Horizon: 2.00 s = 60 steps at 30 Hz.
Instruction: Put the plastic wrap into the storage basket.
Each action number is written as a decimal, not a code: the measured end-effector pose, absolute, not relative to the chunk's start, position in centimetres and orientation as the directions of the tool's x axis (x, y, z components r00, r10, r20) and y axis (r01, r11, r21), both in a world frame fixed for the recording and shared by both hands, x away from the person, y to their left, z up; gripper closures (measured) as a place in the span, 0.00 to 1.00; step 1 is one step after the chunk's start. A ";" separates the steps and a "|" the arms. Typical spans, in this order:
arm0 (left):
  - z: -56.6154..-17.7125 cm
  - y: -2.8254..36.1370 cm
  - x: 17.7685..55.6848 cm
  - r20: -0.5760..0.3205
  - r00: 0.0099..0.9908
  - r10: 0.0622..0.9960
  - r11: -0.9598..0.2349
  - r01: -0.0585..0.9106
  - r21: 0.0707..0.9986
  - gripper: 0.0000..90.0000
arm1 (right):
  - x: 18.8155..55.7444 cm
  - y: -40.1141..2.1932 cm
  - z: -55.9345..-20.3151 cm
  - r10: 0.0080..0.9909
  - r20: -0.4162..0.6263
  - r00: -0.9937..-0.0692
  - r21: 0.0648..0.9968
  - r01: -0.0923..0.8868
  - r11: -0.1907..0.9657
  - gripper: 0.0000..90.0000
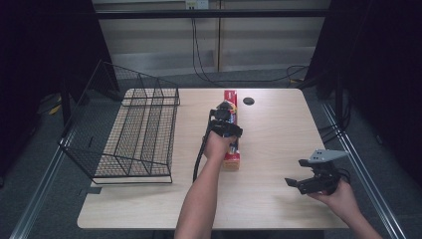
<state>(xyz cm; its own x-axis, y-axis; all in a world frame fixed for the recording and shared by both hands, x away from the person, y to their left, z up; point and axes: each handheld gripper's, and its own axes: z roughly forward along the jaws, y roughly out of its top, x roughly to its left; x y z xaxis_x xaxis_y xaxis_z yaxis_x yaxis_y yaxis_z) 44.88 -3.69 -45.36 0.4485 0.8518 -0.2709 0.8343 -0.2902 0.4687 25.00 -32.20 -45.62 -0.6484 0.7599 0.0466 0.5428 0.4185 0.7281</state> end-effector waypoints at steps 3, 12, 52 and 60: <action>-45.2 -3.2 44.7 -0.267 0.451 0.852 -0.295 0.833 0.467 0.39 | 25.0 -32.2 -45.6 0.759 0.045 -0.650 0.727 0.542 0.422 0.12; -44.8 -1.4 43.7 -0.237 0.483 0.843 -0.344 0.822 0.453 0.45 | 25.0 -32.0 -45.7 0.758 0.043 -0.650 0.725 0.542 0.424 0.12; -44.9 -1.7 46.0 -0.180 0.495 0.850 -0.388 0.819 0.423 0.23 | 25.0 -32.0 -45.8 0.762 0.036 -0.647 0.723 0.543 0.427 0.13; -45.4 -1.9 46.7 -0.179 0.488 0.854 -0.390 0.830 0.398 0.28 | 25.1 -32.1 -45.8 0.760 0.044 -0.649 0.726 0.544 0.422 0.13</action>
<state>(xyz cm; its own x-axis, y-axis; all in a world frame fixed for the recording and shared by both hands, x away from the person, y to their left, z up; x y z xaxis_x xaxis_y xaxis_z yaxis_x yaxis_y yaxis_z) 46.68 -1.93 -45.40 0.4878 0.8544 -0.1791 0.8300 -0.3904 0.3983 25.09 -32.07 -45.76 -0.6486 0.7599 0.0444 0.5436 0.4216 0.7258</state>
